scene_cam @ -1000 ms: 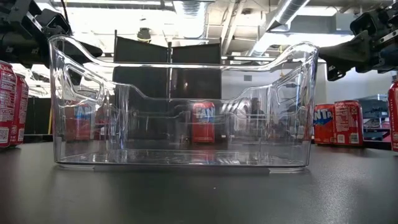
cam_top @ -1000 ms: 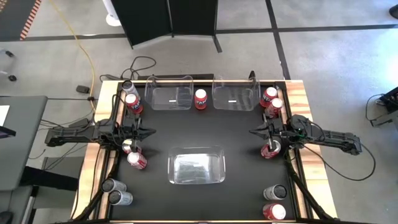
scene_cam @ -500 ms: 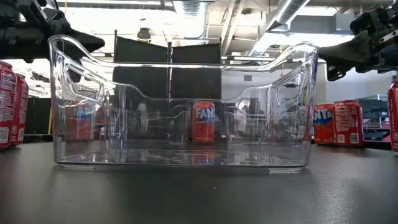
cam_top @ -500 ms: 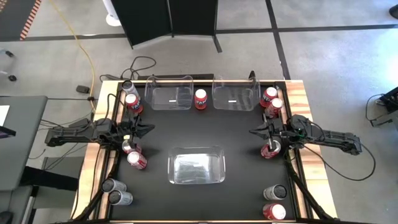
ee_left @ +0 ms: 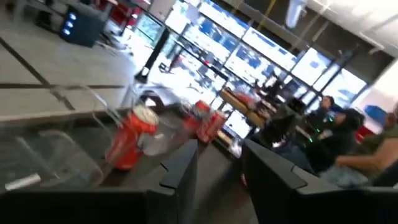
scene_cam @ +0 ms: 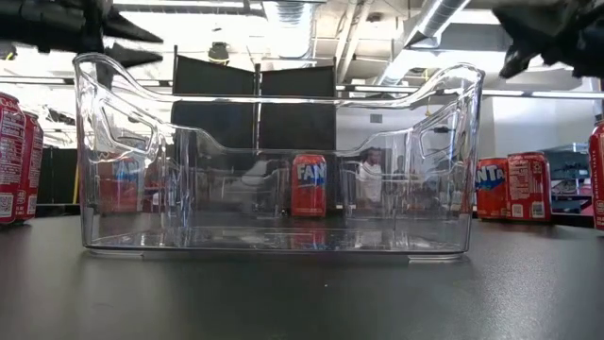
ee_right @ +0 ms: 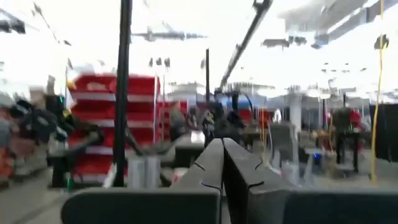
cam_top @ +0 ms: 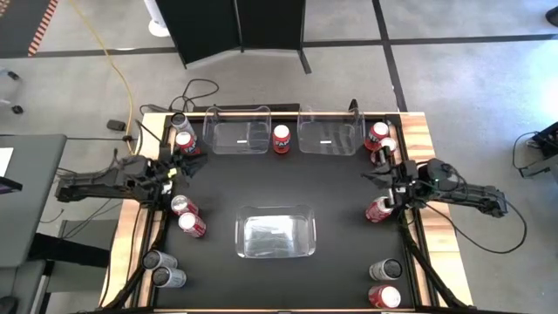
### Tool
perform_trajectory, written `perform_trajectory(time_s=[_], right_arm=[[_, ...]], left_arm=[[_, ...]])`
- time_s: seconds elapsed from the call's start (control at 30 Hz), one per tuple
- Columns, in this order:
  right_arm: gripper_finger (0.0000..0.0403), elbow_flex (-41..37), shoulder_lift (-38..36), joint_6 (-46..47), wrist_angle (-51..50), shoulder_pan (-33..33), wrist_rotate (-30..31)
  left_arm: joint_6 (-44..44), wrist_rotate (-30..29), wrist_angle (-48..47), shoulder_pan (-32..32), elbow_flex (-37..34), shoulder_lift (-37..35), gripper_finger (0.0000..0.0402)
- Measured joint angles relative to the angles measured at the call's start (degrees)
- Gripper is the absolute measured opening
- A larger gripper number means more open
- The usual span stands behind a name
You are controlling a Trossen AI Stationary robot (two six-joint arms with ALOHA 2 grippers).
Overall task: Sort soda cans
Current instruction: Put the top white-yellow soda can into the top left transparent bin
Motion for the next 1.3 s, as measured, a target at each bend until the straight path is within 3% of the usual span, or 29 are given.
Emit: perform_trajectory(time_s=[0.17,0.37,0.53,0.6,0.7,0.97,1.3], right_arm=[[0.0027,0.3,0.0,9.7,5.8,0.0,0.0],[0.0027,0.3,0.0,25.7,8.4,-0.7,0.1],[0.0025,0.4,0.1,47.2,3.8,-2.0,8.9],[0.0023,0.4,0.1,52.1,0.9,-2.5,8.9],[0.0019,0.4,0.4,57.3,-1.7,-2.7,9.1],[0.0017,4.5,6.8,57.7,0.1,-0.1,14.6],[0.0016,16.9,23.4,53.8,0.1,2.8,15.7]], left_arm=[[-6.5,-3.6,-7.3,0.5,11.3,9.5,0.0128],[-2.7,-4.5,-15.8,0.9,24.9,19.1,0.0128],[3.2,-5.3,-15.9,1.6,34.2,23.3,0.0130],[5.7,-5.4,-18.7,1.8,37.3,24.4,0.0139],[2.8,-5.5,-27.7,3.7,42.2,26.3,0.0164],[-5.4,-5.7,-54.6,13.5,52.6,32.9,0.0252],[-0.6,-3.4,-69.1,28.4,56.7,43.1,0.0271]])
